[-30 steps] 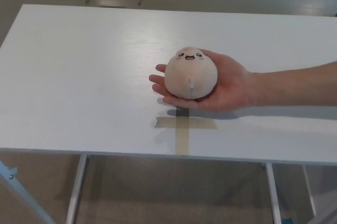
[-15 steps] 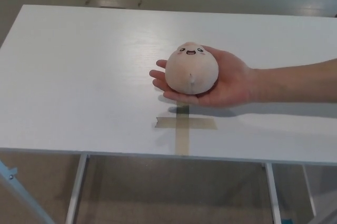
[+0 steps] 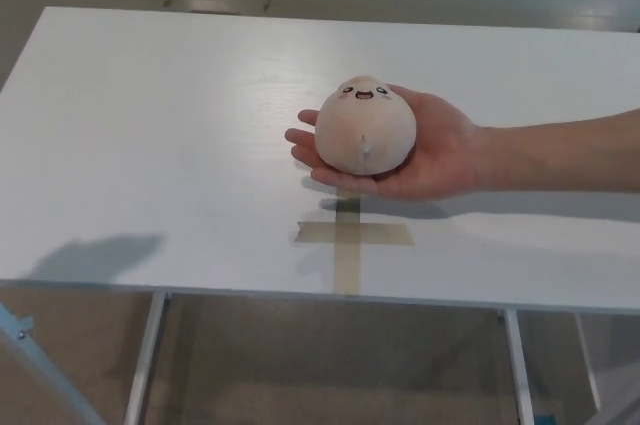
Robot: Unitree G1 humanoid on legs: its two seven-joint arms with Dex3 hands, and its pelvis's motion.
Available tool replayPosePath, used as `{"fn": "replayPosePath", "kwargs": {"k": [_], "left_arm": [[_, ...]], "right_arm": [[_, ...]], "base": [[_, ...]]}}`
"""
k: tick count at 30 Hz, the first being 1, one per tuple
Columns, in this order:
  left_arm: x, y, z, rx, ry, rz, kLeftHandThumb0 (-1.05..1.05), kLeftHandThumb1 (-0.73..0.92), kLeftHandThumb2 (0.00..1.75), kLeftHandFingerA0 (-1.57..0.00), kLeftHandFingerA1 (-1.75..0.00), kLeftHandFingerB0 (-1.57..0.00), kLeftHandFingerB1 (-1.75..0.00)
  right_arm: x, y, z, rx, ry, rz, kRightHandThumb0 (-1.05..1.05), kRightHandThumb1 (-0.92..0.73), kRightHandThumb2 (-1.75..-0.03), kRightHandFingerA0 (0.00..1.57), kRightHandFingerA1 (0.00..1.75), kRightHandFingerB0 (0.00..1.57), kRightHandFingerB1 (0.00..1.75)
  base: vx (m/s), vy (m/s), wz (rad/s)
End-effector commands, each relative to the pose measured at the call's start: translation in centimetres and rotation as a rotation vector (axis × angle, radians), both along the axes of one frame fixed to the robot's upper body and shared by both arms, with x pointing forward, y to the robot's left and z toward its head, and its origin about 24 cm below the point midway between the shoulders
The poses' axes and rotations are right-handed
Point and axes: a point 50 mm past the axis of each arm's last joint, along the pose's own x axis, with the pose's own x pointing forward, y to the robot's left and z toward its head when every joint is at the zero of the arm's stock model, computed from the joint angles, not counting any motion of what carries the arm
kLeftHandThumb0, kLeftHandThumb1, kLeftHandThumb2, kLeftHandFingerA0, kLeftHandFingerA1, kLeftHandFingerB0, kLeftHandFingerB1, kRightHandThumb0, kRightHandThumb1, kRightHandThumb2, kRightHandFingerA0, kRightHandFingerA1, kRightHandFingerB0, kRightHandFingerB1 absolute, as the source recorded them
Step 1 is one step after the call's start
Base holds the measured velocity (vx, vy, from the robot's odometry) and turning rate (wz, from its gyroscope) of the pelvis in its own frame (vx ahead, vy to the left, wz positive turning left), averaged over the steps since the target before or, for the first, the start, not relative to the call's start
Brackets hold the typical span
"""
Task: Use the left hand to take the pink dumpling toy on a person's hand and put it on the desk.
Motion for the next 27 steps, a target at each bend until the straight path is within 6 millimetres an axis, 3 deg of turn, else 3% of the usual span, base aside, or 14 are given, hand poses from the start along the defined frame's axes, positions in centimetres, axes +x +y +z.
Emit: {"fn": "replayPosePath", "kwargs": {"k": [1, 2, 3, 4, 5, 7, 10, 11, 16, 23, 24, 26, 27], "left_arm": [[3.5, -10.3, 8.3, 0.231, -0.192, -0.175, -0.60, 0.38, 0.69, -0.37, -0.45, -0.22, -0.37], [4.3, -11.0, 8.2, 0.267, -0.201, -0.159, -0.56, 0.43, 0.54, -0.41, -0.37, -0.27, -0.30], [5.9, -12.3, 7.7, 0.355, -0.213, -0.138, -0.62, 0.38, 0.69, -0.38, -0.45, -0.23, -0.37], [6.4, -12.8, 7.6, 0.390, -0.216, -0.132, -0.62, 0.38, 0.69, -0.38, -0.45, -0.23, -0.37], [6.9, -13.2, 7.4, 0.422, -0.215, -0.120, -0.57, 0.44, 0.54, -0.41, -0.37, -0.27, -0.30], [8.5, -14.5, 6.5, 0.533, -0.210, -0.090, -0.59, 0.44, 0.55, -0.41, -0.37, -0.27, -0.30], [9.2, -15.1, 6.2, 0.576, -0.204, -0.080, -0.59, 0.44, 0.55, -0.40, -0.36, -0.26, -0.30], [9.8, -15.7, 6.0, 0.612, -0.194, -0.071, -0.59, 0.38, 0.67, -0.32, -0.42, -0.23, -0.36], [12.3, -18.1, 5.2, 0.698, -0.149, -0.036, -0.68, 0.40, 0.72, -0.27, -0.42, -0.18, -0.36], [14.0, -20.2, 4.2, 0.718, -0.092, -0.029, -0.66, 0.39, 0.71, -0.25, -0.41, -0.19, -0.37], [14.6, -21.0, 3.6, 0.739, -0.080, -0.023, -0.62, 0.44, 0.55, -0.29, -0.33, -0.24, -0.29], [15.1, -21.8, 2.6, 0.782, -0.082, -0.010, -0.60, 0.44, 0.55, -0.30, -0.34, -0.24, -0.29], [15.5, -22.2, 1.9, 0.808, -0.081, 0.004, -0.64, 0.39, 0.71, -0.28, -0.42, -0.18, -0.36]], "right_arm": [[-0.1, 0.0, -0.1, 0.017, 0.001, -0.006, -0.17, -0.64, -0.59, 0.66, 0.47, 0.51, 0.42], [-0.1, 0.0, -0.1, 0.023, 0.001, -0.009, -0.17, -0.64, -0.59, 0.66, 0.47, 0.51, 0.42], [-0.1, 0.1, -0.1, 0.024, 0.002, -0.003, -0.16, -0.65, -0.59, 0.65, 0.47, 0.51, 0.42], [0.0, 0.1, -0.1, 0.023, 0.002, 0.000, -0.16, -0.65, -0.59, 0.65, 0.47, 0.51, 0.42], [0.0, 0.0, 0.0, 0.020, 0.003, 0.004, -0.16, -0.65, -0.59, 0.65, 0.47, 0.51, 0.42], [0.2, 0.1, 0.0, 0.015, 0.006, 0.017, -0.17, -0.65, -0.59, 0.64, 0.46, 0.51, 0.42], [0.3, 0.1, 0.0, 0.014, 0.006, 0.022, -0.17, -0.65, -0.59, 0.64, 0.46, 0.51, 0.42], [0.3, 0.1, 0.1, 0.013, 0.005, 0.024, -0.17, -0.65, -0.59, 0.63, 0.46, 0.51, 0.42], [0.7, 0.0, 0.3, 0.019, -0.008, 0.019, -0.16, -0.65, -0.59, 0.63, 0.46, 0.51, 0.42], [0.8, 0.2, 0.2, 0.037, -0.017, 0.006, -0.16, -0.65, -0.59, 0.64, 0.46, 0.52, 0.43], [0.8, 0.3, 0.2, 0.040, -0.018, 0.004, -0.16, -0.65, -0.59, 0.64, 0.47, 0.52, 0.43], [0.8, 0.4, 0.2, 0.037, -0.015, 0.009, -0.16, -0.65, -0.59, 0.64, 0.47, 0.53, 0.43], [0.9, 0.4, 0.2, 0.033, -0.016, 0.014, -0.16, -0.65, -0.59, 0.64, 0.47, 0.53, 0.43]], "base": [[0.00, 0.000, 0.00], [0.00, 0.000, 0.00], [0.00, 0.000, 0.00], [0.00, 0.000, 0.00], [0.00, 0.000, 0.00], [0.00, 0.000, 0.00], [0.00, 0.000, 0.00], [0.00, 0.000, 0.00], [0.00, 0.000, 0.00], [0.00, 0.000, 0.00], [0.00, 0.000, 0.00], [0.00, 0.000, 0.00], [0.00, 0.000, 0.00]]}}
